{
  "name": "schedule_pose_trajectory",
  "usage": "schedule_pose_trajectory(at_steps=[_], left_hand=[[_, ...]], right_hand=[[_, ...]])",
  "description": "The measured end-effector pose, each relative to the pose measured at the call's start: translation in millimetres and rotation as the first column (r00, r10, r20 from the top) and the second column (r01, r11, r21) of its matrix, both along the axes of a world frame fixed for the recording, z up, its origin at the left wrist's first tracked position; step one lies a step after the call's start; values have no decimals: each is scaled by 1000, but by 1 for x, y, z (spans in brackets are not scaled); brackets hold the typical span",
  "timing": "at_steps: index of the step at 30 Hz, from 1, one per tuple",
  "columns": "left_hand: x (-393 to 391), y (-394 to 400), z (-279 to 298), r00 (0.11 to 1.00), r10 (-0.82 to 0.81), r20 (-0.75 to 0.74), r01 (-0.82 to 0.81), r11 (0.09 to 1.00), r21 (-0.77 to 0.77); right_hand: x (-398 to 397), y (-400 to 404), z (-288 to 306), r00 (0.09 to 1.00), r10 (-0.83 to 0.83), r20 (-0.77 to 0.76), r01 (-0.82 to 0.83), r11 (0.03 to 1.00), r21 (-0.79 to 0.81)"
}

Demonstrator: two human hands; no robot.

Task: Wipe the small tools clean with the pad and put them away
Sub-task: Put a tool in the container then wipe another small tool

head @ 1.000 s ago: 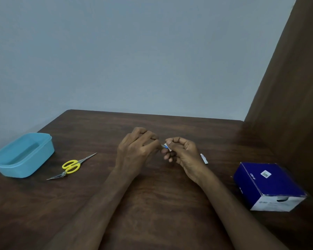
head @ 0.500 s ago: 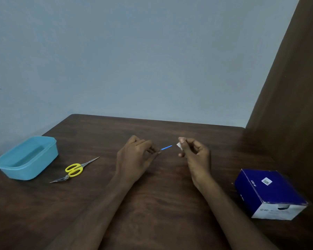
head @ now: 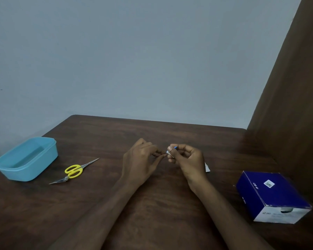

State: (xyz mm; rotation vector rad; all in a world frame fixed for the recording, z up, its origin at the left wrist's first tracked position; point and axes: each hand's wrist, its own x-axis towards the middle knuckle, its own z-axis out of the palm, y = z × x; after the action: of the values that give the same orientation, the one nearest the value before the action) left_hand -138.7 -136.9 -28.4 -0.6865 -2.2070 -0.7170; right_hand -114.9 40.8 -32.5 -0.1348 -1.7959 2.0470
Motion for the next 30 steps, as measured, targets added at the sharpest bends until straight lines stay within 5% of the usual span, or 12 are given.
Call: schedule_pose_trajectory(at_steps=[21, 30], left_hand=[[0, 0, -4, 994, 0, -106, -10, 995, -96], [4, 4, -4, 999, 44, -14, -45, 993, -113]], right_hand=[[-2, -1, 0, 999, -53, 15, 52, 998, 17], [-4, 6, 0, 985, -170, -9, 170, 985, 3]])
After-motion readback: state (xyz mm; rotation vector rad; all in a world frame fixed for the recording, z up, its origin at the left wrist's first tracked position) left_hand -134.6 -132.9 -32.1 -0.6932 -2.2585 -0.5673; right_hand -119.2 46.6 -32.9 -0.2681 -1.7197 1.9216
